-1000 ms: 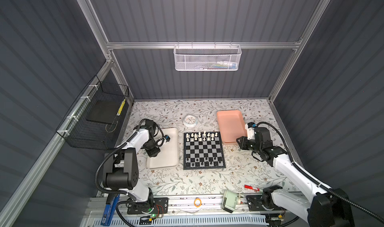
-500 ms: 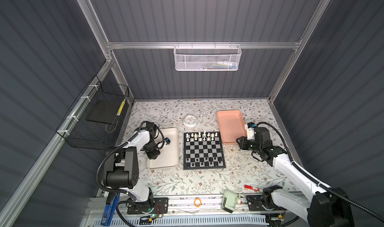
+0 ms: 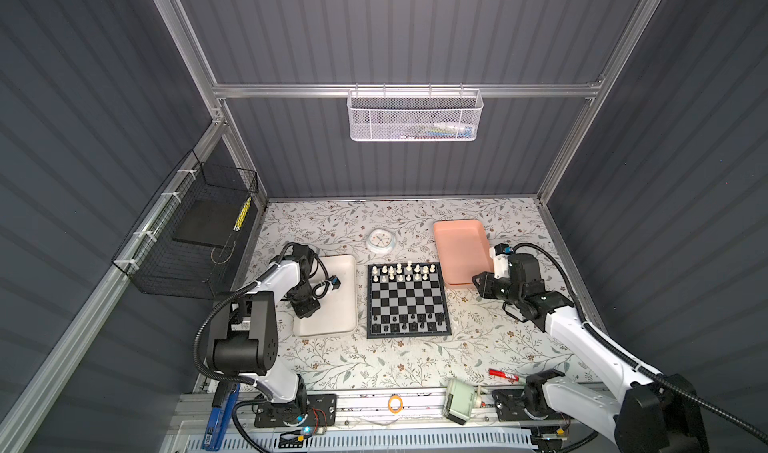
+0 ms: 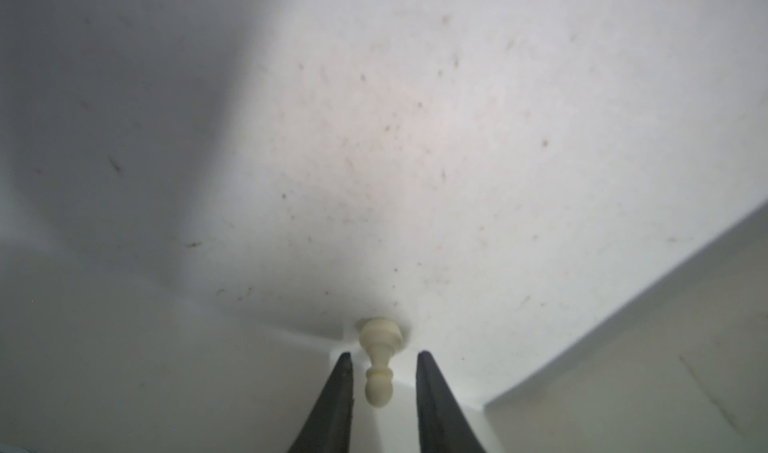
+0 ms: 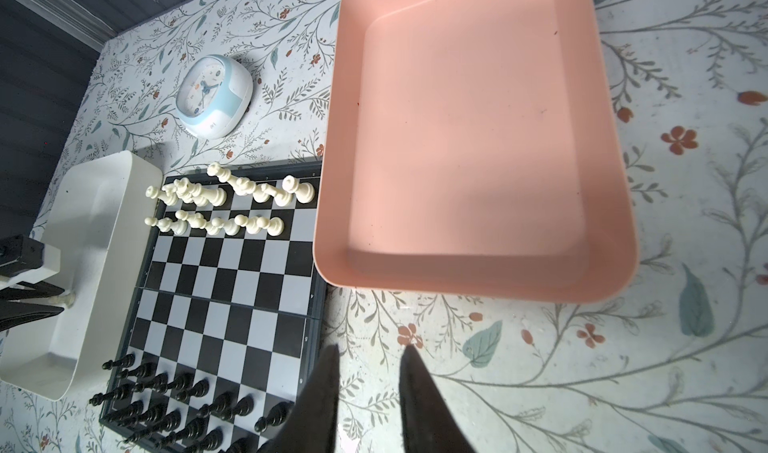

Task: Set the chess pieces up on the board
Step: 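Lower the open left gripper onto the last white pawn in the tray and close, then lift the white pawn and carry it with the left gripper over the board's far rows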

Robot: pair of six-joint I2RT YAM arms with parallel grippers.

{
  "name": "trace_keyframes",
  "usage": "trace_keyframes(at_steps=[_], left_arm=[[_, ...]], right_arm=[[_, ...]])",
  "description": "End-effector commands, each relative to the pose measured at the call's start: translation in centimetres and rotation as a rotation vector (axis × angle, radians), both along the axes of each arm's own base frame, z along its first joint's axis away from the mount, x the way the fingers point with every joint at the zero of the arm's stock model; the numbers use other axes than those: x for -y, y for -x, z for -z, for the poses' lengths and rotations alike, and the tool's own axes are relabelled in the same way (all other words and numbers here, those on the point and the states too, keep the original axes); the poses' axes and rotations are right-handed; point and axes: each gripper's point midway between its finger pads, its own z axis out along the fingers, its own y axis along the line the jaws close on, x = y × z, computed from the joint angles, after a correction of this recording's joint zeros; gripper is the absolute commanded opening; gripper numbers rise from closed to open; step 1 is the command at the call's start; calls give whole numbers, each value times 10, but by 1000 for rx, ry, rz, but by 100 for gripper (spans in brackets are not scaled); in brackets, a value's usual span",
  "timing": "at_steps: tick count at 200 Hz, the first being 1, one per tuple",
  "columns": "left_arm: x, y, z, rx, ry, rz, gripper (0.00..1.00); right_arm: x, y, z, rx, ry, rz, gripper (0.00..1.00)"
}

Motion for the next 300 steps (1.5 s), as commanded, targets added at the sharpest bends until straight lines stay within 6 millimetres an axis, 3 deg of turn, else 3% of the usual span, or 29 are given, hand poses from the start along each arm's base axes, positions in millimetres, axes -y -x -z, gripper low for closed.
trace_keyframes(at_steps=[1, 67, 118, 179, 216, 245, 300], left_arm=[[-2, 10, 4, -48, 1, 50, 26], [-3, 8, 1, -42, -1, 52, 21], [-3, 7, -1, -37, -3, 49, 9], [0, 1, -11, -29, 16, 29, 7], [13, -15, -32, 1, 65, 4, 8], [25, -22, -37, 20, 59, 37, 8], [78, -43, -53, 60, 77, 127, 8]], right_arm=[[-2, -4, -8, 24, -9, -9, 29], [-2, -5, -8, 23, -12, -9, 29], [-2, -4, -7, 23, -11, -10, 29], [-2, -4, -6, 20, -14, -9, 29], [-4, -5, -7, 24, -20, -11, 29], [-4, -5, -7, 23, -23, -13, 28], [-4, -6, -10, 31, -21, -13, 28]])
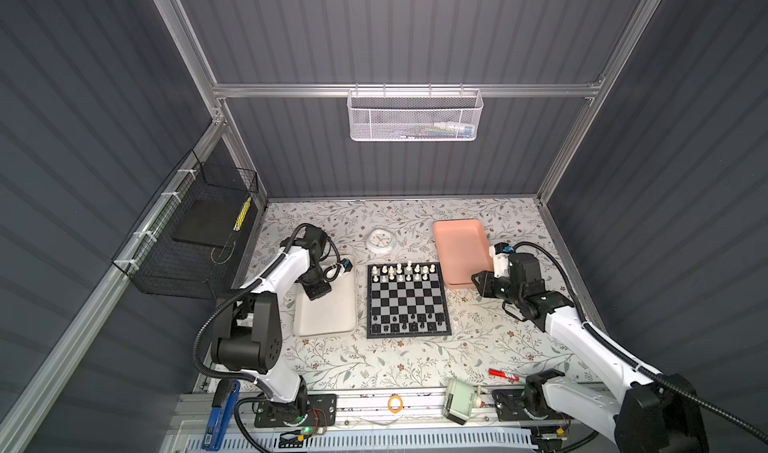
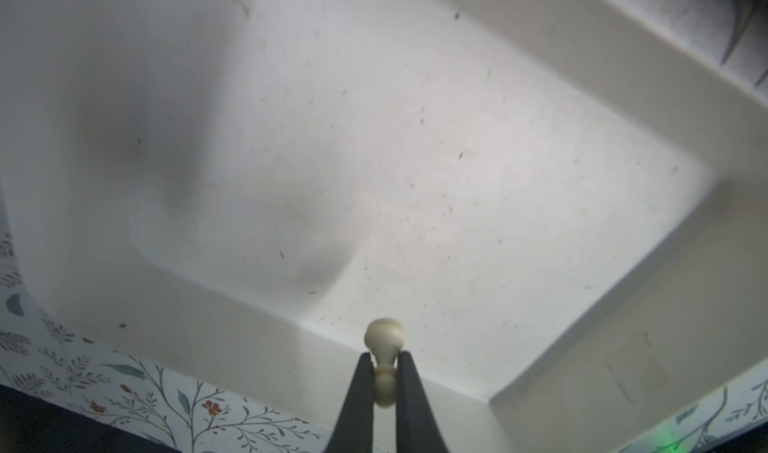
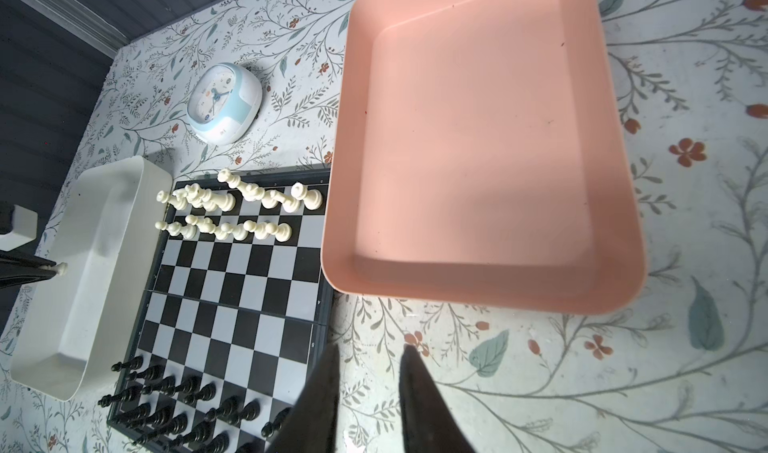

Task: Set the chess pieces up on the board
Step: 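Lift the white pawn and carry it with the left gripper over the board's far rows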

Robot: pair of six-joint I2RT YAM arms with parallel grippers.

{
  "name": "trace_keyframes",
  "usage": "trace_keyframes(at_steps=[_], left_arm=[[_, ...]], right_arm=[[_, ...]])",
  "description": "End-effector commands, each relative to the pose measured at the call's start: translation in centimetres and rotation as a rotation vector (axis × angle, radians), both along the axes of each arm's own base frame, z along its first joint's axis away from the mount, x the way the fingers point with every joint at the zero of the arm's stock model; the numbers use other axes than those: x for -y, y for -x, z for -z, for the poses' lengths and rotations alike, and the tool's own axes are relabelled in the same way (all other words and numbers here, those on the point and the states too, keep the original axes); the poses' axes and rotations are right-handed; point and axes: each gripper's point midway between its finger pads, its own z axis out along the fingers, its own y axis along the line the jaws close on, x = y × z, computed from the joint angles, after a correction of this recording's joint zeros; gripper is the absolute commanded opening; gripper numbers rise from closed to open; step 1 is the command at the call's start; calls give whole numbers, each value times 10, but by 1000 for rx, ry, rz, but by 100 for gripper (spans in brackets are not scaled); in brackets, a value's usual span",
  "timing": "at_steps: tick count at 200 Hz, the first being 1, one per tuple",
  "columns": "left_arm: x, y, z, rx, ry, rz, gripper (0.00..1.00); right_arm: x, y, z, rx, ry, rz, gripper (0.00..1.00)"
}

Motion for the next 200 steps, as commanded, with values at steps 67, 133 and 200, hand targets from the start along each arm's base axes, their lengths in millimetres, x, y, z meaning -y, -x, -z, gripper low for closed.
trace_keyframes(at_steps=[67, 133, 200], left_arm=[[118, -33, -26, 22, 60, 183, 8], [198, -42, -31, 59, 81, 324, 8], [275, -47, -21, 88, 117, 437, 8]], right_arm=[[0, -1, -10, 22, -6, -1, 29], [5, 3, -17, 45, 10, 13, 29], [14, 11, -34, 91, 27, 42, 29]])
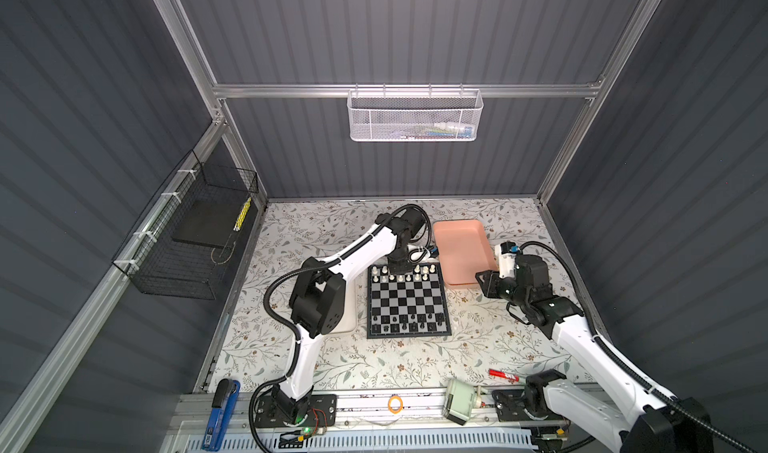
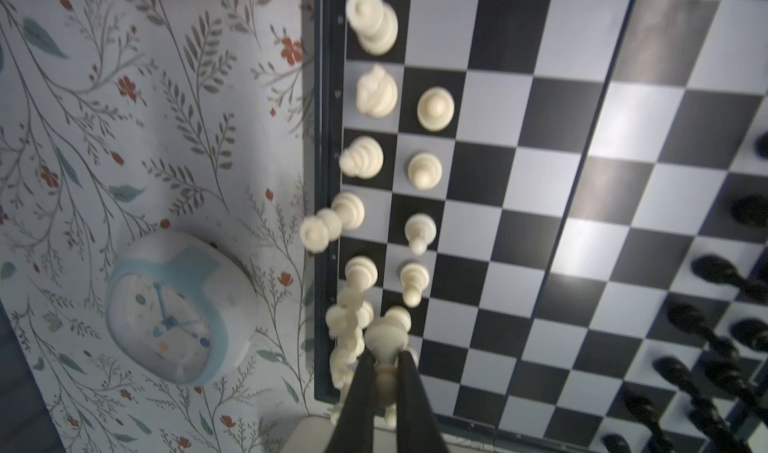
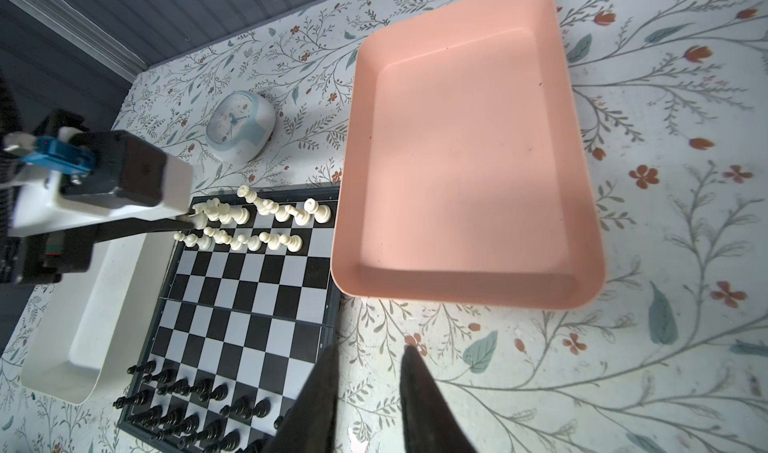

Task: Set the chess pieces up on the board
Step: 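Lift the white pawn and carry it with the left gripper over the board's far rows, then lower the white pawn onto the far-row square beside the placed pawns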

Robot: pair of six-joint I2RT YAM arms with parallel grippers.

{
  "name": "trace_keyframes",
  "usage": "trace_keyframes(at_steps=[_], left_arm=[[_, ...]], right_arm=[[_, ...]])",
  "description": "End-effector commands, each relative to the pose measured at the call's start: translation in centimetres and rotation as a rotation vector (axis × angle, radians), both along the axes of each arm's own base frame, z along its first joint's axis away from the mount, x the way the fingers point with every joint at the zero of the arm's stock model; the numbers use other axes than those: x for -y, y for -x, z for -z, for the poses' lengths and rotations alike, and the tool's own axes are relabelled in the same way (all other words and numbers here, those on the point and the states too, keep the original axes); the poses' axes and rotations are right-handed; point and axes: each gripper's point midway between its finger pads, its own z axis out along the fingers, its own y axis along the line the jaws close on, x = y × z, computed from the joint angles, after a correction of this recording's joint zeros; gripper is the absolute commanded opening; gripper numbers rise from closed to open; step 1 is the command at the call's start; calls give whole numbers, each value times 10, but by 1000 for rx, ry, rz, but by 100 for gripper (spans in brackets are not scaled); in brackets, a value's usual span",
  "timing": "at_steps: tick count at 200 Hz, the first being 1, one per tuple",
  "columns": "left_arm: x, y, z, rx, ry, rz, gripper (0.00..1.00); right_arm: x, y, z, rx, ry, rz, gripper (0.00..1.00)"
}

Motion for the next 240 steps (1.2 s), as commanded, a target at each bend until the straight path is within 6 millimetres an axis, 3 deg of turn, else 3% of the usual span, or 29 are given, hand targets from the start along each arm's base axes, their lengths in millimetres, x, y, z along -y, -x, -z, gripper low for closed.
trace_keyframes(at_steps=[1, 76, 240], left_arm=[[19, 6, 5, -34, 8, 19, 8], [64, 14, 13, -21, 33, 87, 8], [93, 14, 28, 17, 15, 140, 9]], right_arm=[[7, 3, -8, 15, 24, 20, 29], [14, 11, -12, 31, 41, 39, 29], [15, 13, -9, 31, 40, 41, 30]])
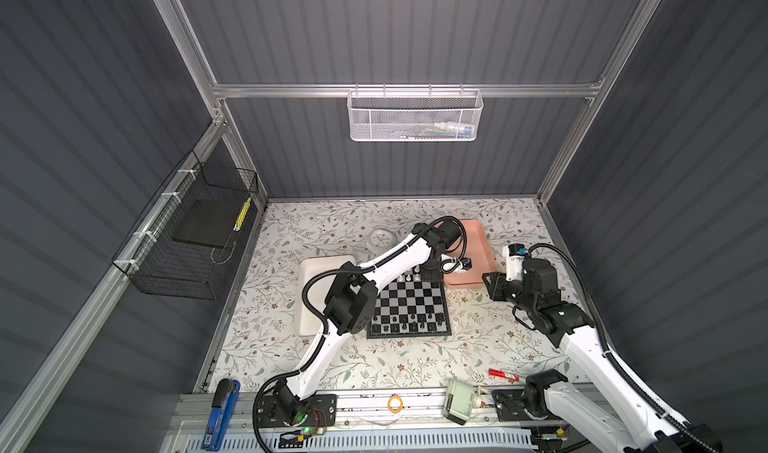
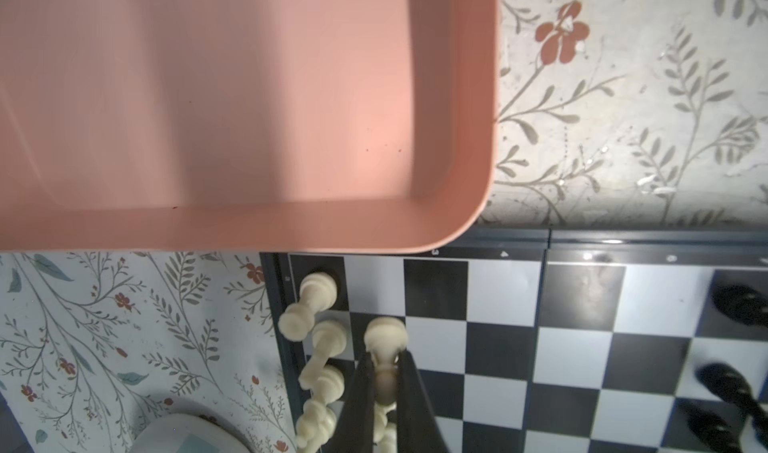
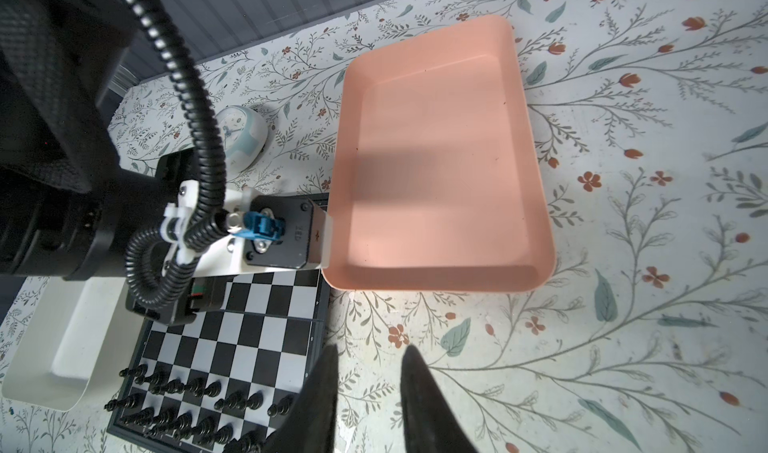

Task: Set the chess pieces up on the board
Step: 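Lower the white pawn onto the far-row square beside the placed pawns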

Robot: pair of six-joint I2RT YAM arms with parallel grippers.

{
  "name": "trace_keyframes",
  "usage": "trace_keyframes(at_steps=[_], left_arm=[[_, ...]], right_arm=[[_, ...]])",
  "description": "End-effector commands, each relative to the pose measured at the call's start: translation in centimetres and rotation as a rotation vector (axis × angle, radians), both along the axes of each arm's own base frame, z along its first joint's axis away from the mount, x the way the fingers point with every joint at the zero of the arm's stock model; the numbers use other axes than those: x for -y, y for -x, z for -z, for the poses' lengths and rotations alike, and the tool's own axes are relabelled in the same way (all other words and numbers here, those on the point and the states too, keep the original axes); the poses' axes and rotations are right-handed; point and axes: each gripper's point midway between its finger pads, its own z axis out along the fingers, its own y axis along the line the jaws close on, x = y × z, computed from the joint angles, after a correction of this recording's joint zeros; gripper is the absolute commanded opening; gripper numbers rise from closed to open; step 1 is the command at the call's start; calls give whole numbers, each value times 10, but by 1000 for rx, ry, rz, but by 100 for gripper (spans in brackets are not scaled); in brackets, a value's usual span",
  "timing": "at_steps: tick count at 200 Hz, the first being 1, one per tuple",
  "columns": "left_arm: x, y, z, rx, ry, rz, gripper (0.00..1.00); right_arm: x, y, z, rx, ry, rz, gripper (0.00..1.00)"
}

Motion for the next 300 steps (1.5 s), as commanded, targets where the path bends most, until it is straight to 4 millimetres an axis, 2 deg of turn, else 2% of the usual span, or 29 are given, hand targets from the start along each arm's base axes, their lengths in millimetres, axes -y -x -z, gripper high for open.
trace_keyframes(at_steps=[1, 166, 300], left_arm=[[4, -1, 1, 5, -8, 5, 9], [7, -11, 12, 40, -19, 9, 10], [7, -9, 18, 34, -30, 17, 13]], right_arm=[[3, 3, 3, -3, 9, 4, 30], [2, 1, 7, -9, 11, 2, 30], [2, 1, 8, -15, 11, 0, 30]])
